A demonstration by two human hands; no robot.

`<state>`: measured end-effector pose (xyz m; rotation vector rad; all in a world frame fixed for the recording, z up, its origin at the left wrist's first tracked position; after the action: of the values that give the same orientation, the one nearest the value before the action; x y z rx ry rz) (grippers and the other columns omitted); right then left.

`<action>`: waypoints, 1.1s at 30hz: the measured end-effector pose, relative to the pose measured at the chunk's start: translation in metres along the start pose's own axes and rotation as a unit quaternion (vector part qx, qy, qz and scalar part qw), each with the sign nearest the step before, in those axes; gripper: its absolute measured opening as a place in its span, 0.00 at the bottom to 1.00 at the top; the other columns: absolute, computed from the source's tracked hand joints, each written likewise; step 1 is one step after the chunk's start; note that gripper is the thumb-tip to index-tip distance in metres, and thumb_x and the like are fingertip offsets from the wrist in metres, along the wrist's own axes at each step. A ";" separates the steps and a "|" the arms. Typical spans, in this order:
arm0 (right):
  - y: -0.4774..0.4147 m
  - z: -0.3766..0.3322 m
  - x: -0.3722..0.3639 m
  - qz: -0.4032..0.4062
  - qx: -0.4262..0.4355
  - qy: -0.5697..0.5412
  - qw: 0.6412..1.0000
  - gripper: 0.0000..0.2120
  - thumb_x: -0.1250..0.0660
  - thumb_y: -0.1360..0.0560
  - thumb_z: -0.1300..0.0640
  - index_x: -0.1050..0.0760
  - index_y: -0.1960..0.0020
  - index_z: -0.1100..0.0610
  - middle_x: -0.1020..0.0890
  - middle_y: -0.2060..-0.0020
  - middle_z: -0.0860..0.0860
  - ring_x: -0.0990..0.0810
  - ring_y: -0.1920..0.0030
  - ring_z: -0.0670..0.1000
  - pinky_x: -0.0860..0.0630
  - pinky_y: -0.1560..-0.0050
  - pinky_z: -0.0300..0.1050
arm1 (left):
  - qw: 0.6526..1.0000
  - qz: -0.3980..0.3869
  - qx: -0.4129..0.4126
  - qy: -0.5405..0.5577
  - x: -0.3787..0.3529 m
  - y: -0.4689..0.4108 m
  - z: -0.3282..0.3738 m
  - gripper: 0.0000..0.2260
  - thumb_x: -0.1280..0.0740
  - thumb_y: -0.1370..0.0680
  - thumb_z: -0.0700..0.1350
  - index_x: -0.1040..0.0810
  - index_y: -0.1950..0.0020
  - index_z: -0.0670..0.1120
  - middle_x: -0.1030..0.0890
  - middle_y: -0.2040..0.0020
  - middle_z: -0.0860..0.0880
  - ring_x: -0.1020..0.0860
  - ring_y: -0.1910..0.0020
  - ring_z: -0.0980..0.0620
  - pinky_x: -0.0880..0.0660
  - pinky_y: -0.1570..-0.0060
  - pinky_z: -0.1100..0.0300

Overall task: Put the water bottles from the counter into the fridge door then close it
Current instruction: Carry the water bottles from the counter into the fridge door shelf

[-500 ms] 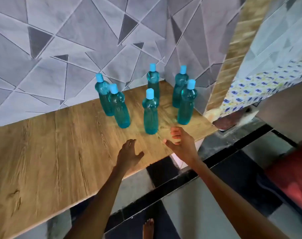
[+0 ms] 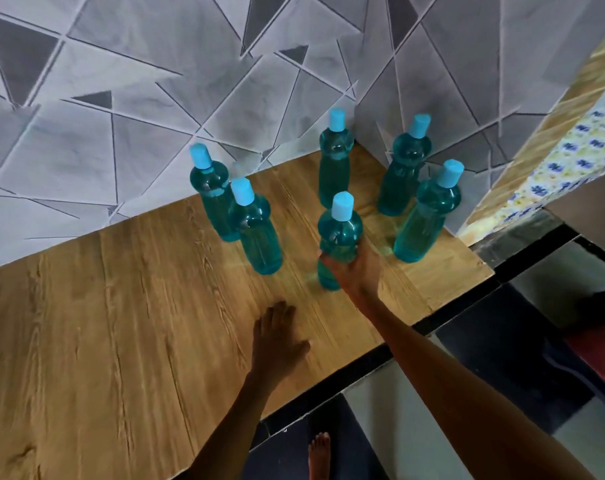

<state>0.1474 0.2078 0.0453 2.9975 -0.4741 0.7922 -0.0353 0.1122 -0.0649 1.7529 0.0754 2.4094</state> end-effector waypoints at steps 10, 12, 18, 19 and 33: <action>0.004 0.033 0.080 0.011 -0.038 -0.069 0.997 0.29 0.20 0.39 0.47 0.24 0.43 0.55 0.17 0.53 0.44 0.18 0.56 0.43 0.17 0.53 0.48 | 0.993 -0.031 -0.018 0.117 0.017 -0.048 0.055 0.37 0.29 0.27 0.58 0.40 0.24 0.47 0.34 0.27 0.45 0.32 0.31 0.44 0.29 0.36 0.48; 0.003 0.043 0.117 0.025 -0.045 -0.075 0.996 0.29 0.19 0.40 0.48 0.23 0.43 0.55 0.16 0.51 0.44 0.17 0.53 0.42 0.18 0.53 0.42 | 0.982 -0.030 -0.067 0.176 0.025 -0.064 0.099 0.37 0.27 0.28 0.54 0.39 0.24 0.47 0.33 0.28 0.46 0.31 0.32 0.46 0.28 0.36 0.48; -0.009 0.098 0.272 0.122 -0.079 -0.103 0.984 0.25 0.18 0.42 0.46 0.21 0.48 0.47 0.14 0.55 0.44 0.15 0.53 0.41 0.17 0.51 0.47 | 0.915 -0.082 -0.180 0.351 0.009 -0.094 0.290 0.37 0.27 0.33 0.59 0.37 0.28 0.57 0.32 0.30 0.53 0.32 0.30 0.57 0.31 0.32 0.56; -0.013 0.113 0.308 0.140 -0.080 -0.108 0.981 0.25 0.18 0.42 0.46 0.22 0.48 0.47 0.14 0.54 0.44 0.15 0.52 0.42 0.17 0.50 0.49 | 0.906 -0.100 -0.209 0.355 0.004 -0.097 0.334 0.37 0.26 0.33 0.59 0.39 0.28 0.58 0.33 0.29 0.55 0.33 0.30 0.59 0.32 0.30 0.57; -0.119 0.197 0.691 0.311 -0.078 0.018 0.947 0.23 0.22 0.44 0.38 0.20 0.55 0.49 0.14 0.64 0.44 0.16 0.64 0.39 0.19 0.61 0.42 | 0.810 -0.135 -0.387 0.419 -0.002 -0.144 0.815 0.29 0.20 0.36 0.44 0.28 0.42 0.63 0.18 0.45 0.55 0.19 0.46 0.58 0.20 0.46 0.53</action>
<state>0.8483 0.1066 0.2163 2.6787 -1.4430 0.7694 0.7530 0.2102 0.1675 0.2606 -0.4533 2.2805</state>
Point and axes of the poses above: each hand's wrist, its own y-axis away from the middle knuckle, its own x-axis out of the back of the hand, z = x × y, the point moved 6 cm from there along -y, towards the middle knuckle
